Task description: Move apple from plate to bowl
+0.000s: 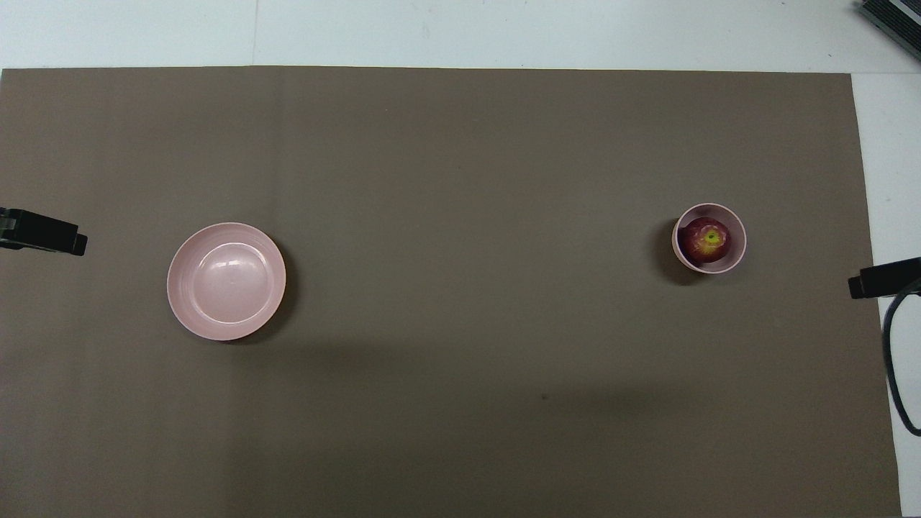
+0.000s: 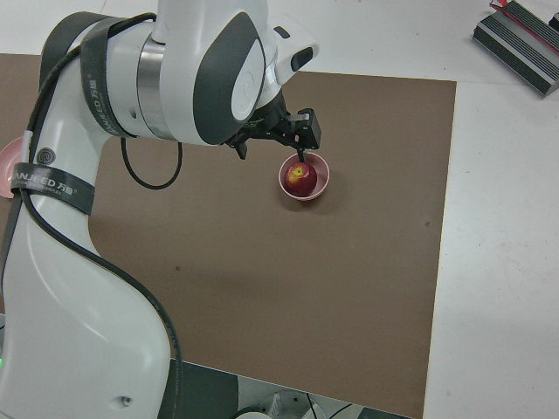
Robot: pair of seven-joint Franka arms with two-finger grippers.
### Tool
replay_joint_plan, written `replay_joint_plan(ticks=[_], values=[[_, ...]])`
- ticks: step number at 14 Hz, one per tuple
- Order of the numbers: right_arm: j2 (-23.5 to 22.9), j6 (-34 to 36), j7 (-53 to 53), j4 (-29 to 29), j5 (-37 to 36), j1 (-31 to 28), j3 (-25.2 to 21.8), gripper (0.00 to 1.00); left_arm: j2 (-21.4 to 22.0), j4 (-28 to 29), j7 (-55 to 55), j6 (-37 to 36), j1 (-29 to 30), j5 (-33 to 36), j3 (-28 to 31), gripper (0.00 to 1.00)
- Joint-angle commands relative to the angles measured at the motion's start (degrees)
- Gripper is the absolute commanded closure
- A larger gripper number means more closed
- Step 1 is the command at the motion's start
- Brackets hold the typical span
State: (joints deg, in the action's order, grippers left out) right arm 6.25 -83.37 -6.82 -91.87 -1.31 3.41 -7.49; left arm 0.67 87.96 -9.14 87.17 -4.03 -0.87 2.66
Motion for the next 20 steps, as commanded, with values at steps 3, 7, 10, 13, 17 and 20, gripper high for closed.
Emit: replay_joint_plan(ticks=[3, 7, 10, 13, 17, 20], values=[[-0.27, 0.23, 1.46, 0.82, 1.31, -0.69, 0.90, 0.00, 0.39, -0.25, -0.17, -0.07, -0.28, 0.51, 0.24, 0.00], [-0.10, -0.48, 1.29, 0.21, 1.14, -0.69, 0.90, 0.00, 0.39, -0.25, -0.17, -0.07, -0.28, 0.51, 0.33, 0.00], [-0.01, -0.30, 1.20, 0.12, 0.70, -0.69, 0.98, 0.00, 0.39, -0.25, -0.17, -0.07, -0.28, 0.51, 0.24, 0.00], [-0.01, -0.57, 1.63, 0.21, 0.26, -0.34, 1.07, 0.00, 0.39, -0.25, -0.17, -0.07, -0.28, 0.51, 0.24, 0.00], [-0.01, -0.56, 1.63, 0.21, 0.52, -0.16, 1.07, 0.00, 0.39, -0.25, -0.17, -0.07, -0.28, 0.51, 0.33, 0.00], [-0.01, -0.57, 1.63, 0.21, 0.78, -0.25, 1.07, 0.00, 0.39, -0.25, -0.17, -0.07, -0.28, 0.51, 0.24, 0.00]])
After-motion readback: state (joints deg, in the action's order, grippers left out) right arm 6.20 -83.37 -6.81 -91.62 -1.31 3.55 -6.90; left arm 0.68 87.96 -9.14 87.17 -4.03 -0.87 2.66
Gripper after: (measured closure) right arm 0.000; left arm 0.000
